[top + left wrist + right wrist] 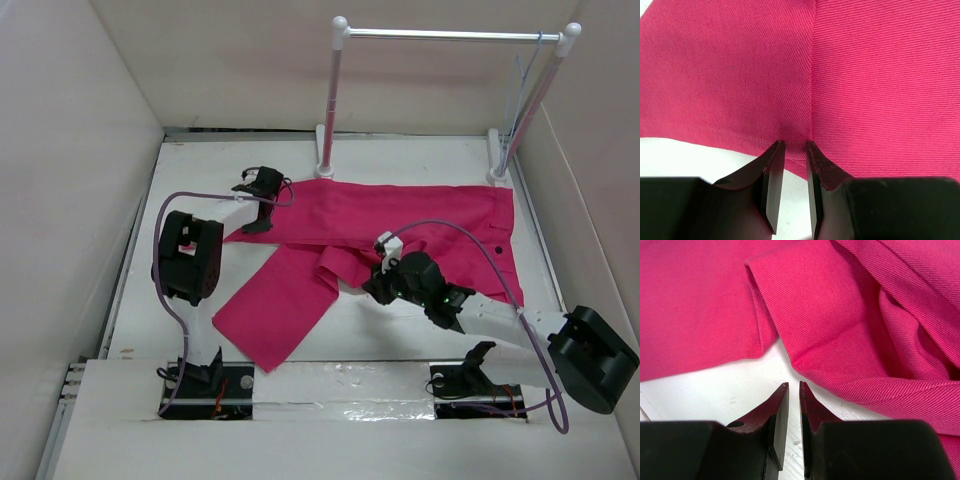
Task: Place the trousers on the hanger
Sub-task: Flatten out the trousers at the center of the board.
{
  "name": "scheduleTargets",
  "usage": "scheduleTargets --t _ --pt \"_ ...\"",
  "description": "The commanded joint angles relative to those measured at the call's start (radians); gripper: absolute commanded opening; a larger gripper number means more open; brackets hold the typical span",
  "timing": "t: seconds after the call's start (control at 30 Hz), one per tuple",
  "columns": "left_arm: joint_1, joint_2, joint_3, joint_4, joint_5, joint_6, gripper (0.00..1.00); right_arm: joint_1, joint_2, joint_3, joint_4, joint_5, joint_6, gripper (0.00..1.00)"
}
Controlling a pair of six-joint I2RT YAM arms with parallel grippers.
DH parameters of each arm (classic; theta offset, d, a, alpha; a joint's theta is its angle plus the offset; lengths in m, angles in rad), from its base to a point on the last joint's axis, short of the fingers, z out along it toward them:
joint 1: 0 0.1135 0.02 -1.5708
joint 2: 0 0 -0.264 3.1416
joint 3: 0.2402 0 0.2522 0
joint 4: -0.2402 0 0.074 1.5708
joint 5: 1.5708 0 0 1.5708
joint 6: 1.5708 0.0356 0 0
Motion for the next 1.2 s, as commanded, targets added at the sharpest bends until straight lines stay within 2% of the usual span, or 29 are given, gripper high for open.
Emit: scheduleTargets --t 0.0,0.17,0.33,0.5,0.57,0.67,0.73,0.93,1.07,1.17 --pt "0.001 0.022 0.033 -0.035 -0.03 0.015 0.21 -0.01 -0.018 -0.011 0.049 -0.006 -0.011 0.2" --pt "0.001 0.021 0.036 -0.023 -0.009 0.014 0.19 -0.01 -0.026 -0.016 0.052 -0.007 -0.008 0.2" --pt "0.001 0.009 0.028 -0.016 0.028 0.015 0.24 -0.01 -0.027 -0.021 0.06 -0.012 -0.006 0.2" --pt "0.001 0.035 0.033 -0.027 0.019 0.018 0.24 -0.01 -0.032 -0.021 0.058 -0.013 -0.003 0.2" --pt "0.001 0.041 0.033 -0.024 0.015 0.018 0.2 -0.01 -0.034 -0.024 0.055 -0.015 -0.005 0.21" --pt "0.001 0.039 0.039 -0.03 -0.005 0.011 0.06 -0.01 -0.043 -0.025 0.054 -0.015 -0.006 0.21" --pt "0.001 0.021 0.042 -0.033 -0.007 0.004 0.0 -0.02 -0.046 -0.03 0.055 -0.003 -0.002 0.2" --pt "0.026 -0.042 0.056 -0.033 -0.03 -0.003 0.0 -0.02 -0.044 -0.031 0.058 -0.01 0.0 0.21" --pt "0.102 -0.117 0.074 -0.006 -0.073 -0.023 0.0 -0.02 -0.038 -0.027 0.063 -0.025 -0.002 0.21" --pt "0.17 -0.111 0.157 -0.004 -0.12 -0.034 0.0 -0.02 -0.026 -0.027 0.061 -0.022 0.002 0.21"
